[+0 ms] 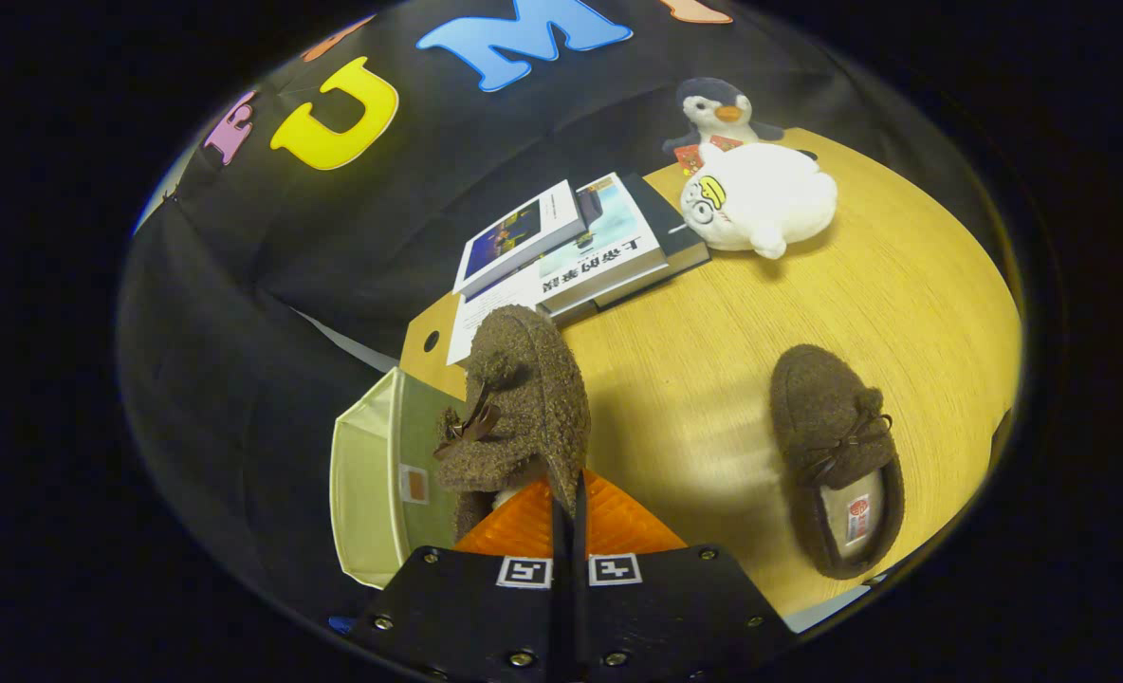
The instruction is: Open the storage box then place both shoes into the box .Put the left shoe in first, then the right shoe, with the right side of both shoes facing outward in a uniform manner.
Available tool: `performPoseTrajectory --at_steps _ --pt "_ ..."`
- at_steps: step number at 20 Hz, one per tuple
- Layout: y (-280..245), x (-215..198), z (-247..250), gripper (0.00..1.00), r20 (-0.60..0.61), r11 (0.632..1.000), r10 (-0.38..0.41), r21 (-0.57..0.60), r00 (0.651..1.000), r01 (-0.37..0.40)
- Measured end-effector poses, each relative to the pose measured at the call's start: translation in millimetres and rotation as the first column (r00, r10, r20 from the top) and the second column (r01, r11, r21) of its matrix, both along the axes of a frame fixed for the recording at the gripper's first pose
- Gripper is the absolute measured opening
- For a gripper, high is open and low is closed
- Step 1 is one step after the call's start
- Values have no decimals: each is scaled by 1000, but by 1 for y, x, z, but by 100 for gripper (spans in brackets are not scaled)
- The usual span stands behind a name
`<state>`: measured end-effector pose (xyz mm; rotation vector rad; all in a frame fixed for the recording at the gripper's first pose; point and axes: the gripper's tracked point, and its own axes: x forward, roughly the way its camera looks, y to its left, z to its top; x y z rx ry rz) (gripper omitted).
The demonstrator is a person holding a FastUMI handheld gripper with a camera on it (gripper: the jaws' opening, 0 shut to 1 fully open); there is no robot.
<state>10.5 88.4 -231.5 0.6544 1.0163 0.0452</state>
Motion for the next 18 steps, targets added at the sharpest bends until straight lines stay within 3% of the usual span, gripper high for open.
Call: performPoseTrajectory --at_steps 9,18 --pt "82 34 58 0 102 997 75 27 992 -78" --pt "179 40 42 0 98 984 173 23 980 -176"
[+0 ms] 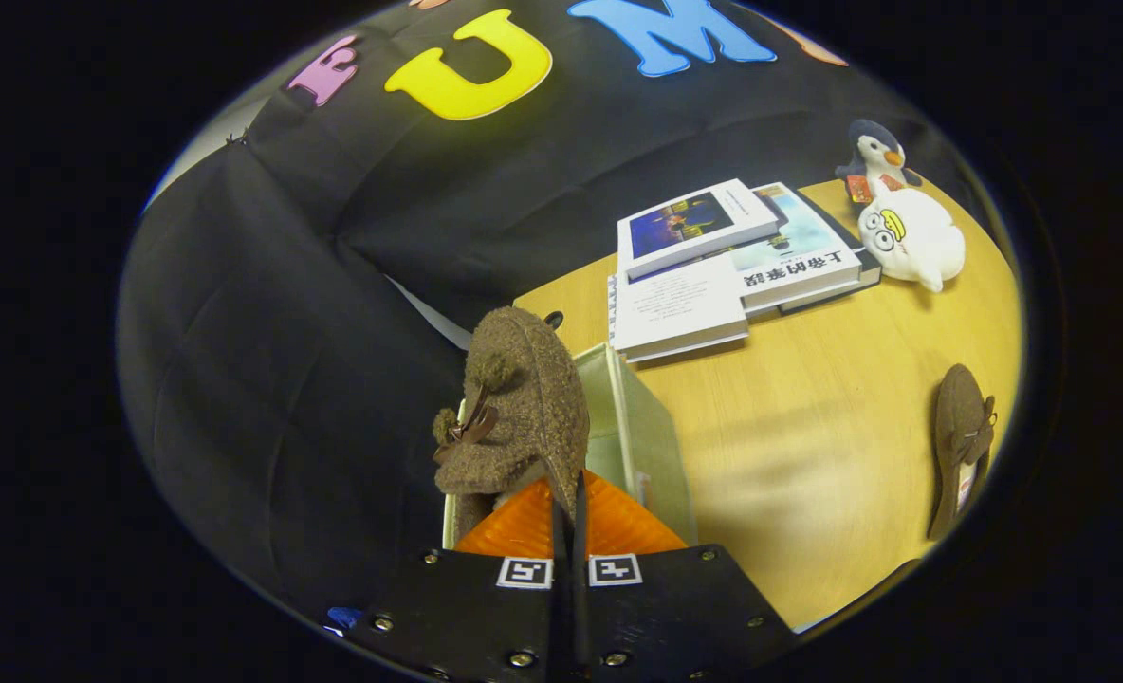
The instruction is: Open the storage box then place both shoes into the box .Put the left shoe in first, then the right shoe, with the right side of both shoes facing outward in a uniform manner.
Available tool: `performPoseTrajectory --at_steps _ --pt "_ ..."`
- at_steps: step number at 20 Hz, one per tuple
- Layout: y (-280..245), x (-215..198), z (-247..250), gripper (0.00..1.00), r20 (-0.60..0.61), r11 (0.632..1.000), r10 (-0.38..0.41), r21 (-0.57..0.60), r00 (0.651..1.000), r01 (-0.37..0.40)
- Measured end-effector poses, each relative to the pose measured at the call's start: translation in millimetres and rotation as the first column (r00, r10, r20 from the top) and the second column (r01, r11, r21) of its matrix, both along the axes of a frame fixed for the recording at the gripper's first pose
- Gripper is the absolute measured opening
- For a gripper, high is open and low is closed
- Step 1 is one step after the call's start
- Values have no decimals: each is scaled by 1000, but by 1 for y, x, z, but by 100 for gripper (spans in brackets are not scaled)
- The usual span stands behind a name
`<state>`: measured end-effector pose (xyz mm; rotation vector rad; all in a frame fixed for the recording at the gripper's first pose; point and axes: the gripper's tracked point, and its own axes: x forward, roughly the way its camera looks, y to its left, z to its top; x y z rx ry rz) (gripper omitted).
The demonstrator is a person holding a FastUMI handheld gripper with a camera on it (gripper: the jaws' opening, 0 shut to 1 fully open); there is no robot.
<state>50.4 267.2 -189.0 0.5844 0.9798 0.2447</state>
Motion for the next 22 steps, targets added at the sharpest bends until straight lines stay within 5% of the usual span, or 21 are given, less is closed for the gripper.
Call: performPoseTrajectory --at_steps 21,22 --pt "86 -22 -98 1 -168 994 51 -91 984 -67" --pt "87 -23 -97 9 -159 992 71 -90 985 -86"
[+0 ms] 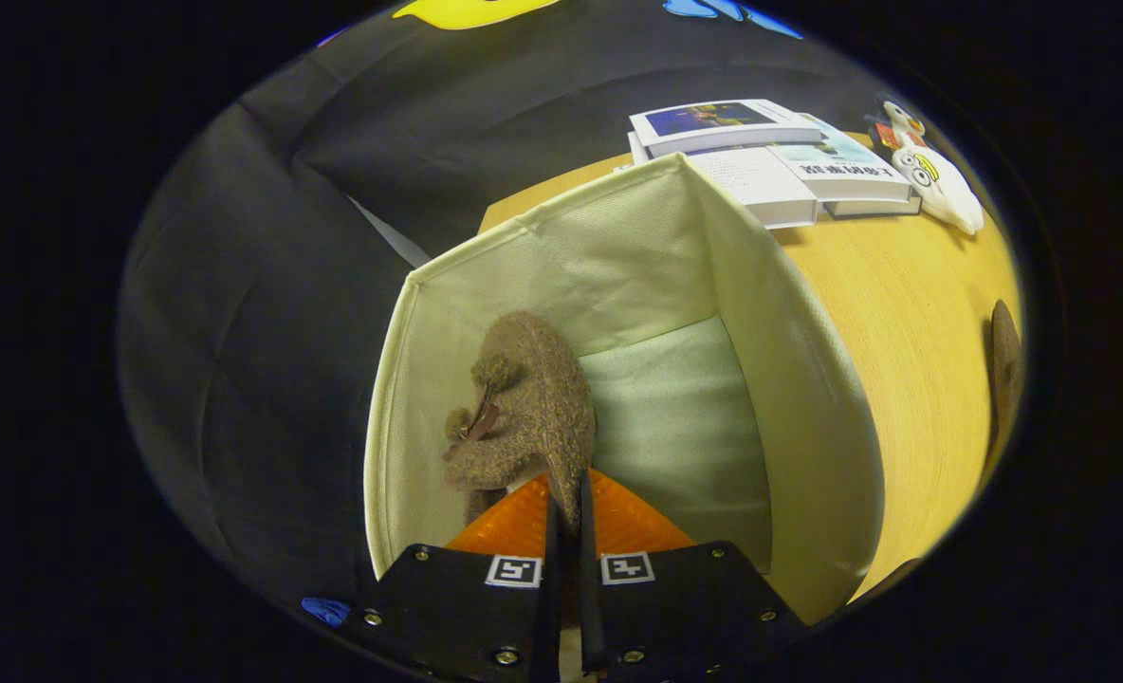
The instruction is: Open the storage box then place both shoes into the box .Put the left shoe in first, then the right shoe, with the right side of both shoes facing outward in a uniform manner.
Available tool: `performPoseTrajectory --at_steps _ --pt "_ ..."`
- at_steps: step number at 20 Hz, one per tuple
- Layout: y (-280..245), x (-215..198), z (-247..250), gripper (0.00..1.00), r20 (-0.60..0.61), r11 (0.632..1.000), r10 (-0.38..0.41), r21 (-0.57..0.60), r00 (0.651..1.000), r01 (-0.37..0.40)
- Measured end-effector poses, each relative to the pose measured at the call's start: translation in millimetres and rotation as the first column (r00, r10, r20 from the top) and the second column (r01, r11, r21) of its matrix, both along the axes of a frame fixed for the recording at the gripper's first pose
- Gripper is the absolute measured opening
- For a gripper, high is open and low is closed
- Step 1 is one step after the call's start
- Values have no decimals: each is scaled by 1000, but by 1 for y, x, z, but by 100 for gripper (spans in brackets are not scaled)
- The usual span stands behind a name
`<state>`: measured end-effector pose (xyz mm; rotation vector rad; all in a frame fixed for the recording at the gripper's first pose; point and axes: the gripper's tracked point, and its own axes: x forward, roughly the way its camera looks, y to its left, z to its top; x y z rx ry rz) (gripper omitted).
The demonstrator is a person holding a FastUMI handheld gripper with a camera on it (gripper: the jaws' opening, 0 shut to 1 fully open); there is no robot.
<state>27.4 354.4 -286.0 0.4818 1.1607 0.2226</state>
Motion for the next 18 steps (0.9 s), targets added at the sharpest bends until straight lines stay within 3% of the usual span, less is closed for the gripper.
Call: performPoseTrajectory --at_steps 1,6,13,18 --pt "3 0 3 9 8 1000 23 14 1000 -23" --pt "8 4 38 97 123 988 81 123 989 -96" --pt "-40 2 96 98 297 979 155 84 942 -188" --pt "-103 1 108 98 341 986 155 13 927 -169"
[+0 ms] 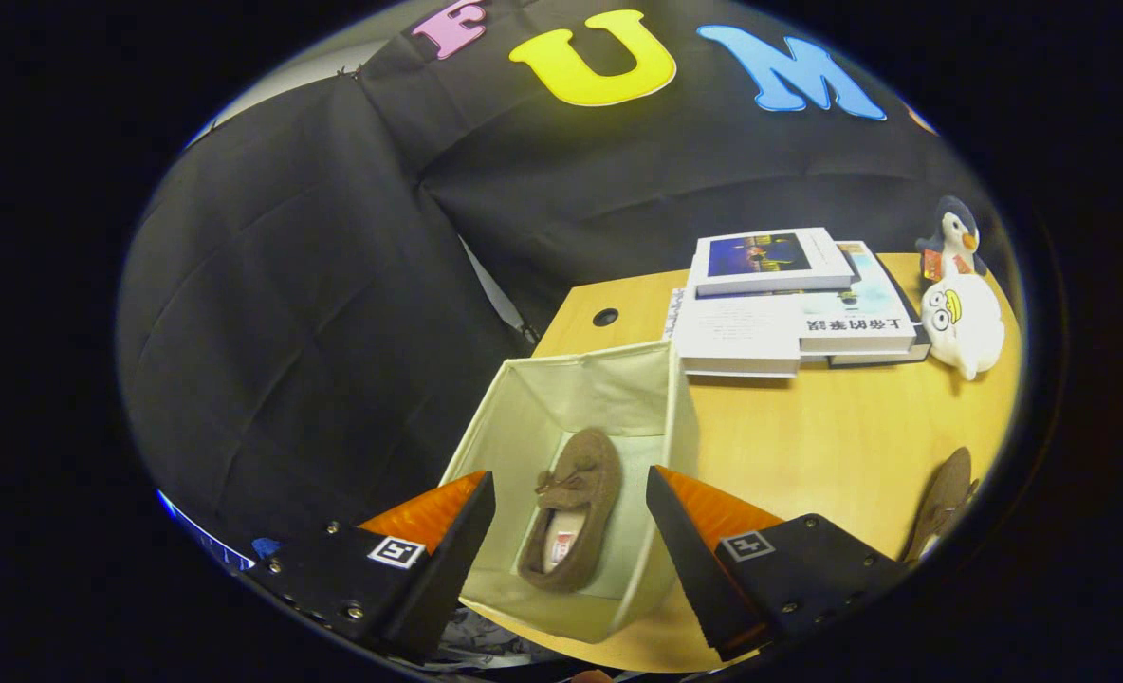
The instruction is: Open the storage box then place both shoes into the box .Put the left shoe in first, then the right shoe, with the right side of both shoes facing outward in a uniform manner.
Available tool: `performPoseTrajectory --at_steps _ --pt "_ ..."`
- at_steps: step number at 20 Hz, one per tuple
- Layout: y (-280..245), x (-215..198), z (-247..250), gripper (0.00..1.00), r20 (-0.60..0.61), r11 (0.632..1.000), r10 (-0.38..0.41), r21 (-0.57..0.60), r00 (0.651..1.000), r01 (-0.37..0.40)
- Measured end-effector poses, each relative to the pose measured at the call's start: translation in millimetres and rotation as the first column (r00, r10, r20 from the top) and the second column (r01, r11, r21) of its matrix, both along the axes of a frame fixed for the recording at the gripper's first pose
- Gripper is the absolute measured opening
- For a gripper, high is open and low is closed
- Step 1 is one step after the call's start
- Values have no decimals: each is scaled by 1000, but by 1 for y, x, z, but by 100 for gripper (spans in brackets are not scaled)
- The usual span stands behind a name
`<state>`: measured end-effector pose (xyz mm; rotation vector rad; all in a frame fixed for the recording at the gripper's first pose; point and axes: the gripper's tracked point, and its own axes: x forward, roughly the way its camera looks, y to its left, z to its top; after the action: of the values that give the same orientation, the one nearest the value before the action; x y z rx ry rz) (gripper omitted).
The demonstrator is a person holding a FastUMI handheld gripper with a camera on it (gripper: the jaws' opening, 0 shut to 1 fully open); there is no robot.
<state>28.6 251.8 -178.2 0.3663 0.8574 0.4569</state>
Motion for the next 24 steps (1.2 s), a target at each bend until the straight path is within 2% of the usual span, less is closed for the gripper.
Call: performPoseTrajectory --at_steps 4,15,21,24 --pt "-55 -3 1 98 31 997 -31 -69 999 34" --pt "-217 -11 -15 98 62 957 -228 -168 972 236" --pt "-281 -27 -37 98 36 935 -280 -217 959 281" --pt "-312 -36 -51 98 33 915 -296 -279 955 293"
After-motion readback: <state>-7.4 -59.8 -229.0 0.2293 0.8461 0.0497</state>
